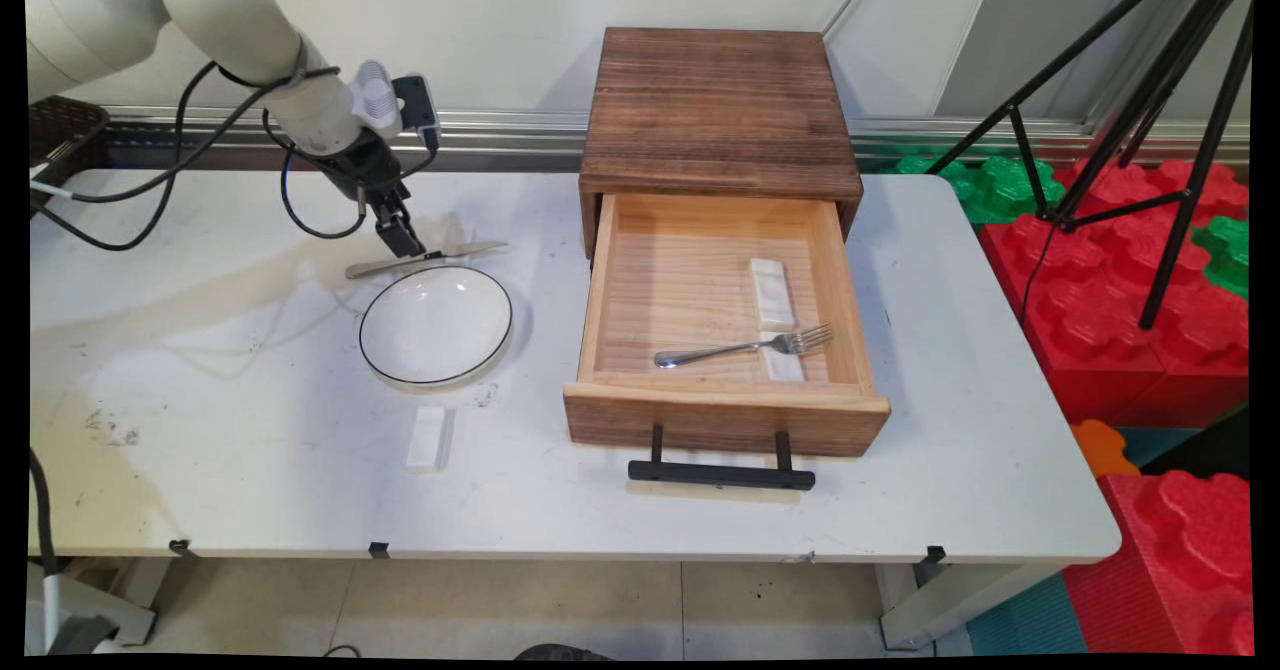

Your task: Pick up the knife from the left of the white plate

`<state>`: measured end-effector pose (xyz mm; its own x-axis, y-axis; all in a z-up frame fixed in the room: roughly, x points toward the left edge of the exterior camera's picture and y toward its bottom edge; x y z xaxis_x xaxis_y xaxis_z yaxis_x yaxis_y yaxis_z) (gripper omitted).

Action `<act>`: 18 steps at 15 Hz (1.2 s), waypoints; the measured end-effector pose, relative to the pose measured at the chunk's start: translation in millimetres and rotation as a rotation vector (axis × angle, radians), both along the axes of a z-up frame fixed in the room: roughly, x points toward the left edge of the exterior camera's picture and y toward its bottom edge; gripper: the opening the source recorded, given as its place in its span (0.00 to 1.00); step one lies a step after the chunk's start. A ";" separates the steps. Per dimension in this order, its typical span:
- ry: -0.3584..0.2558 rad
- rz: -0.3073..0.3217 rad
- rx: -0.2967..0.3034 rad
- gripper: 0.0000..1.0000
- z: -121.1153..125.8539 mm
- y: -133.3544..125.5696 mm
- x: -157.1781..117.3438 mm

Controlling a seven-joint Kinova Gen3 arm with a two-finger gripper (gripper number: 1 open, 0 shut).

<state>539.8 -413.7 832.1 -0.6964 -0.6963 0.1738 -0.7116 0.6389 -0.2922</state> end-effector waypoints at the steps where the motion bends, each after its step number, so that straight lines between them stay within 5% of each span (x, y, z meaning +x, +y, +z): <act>1: -0.003 0.000 0.007 1.00 -2.7 -1.0 0.8; 13: -0.006 -0.030 0.054 1.00 -29.6 -11.9 2.7; 14: -0.006 -0.034 0.055 0.00 -30.6 -12.0 2.7; 18: -0.004 -0.048 0.057 0.00 -31.7 -11.2 2.0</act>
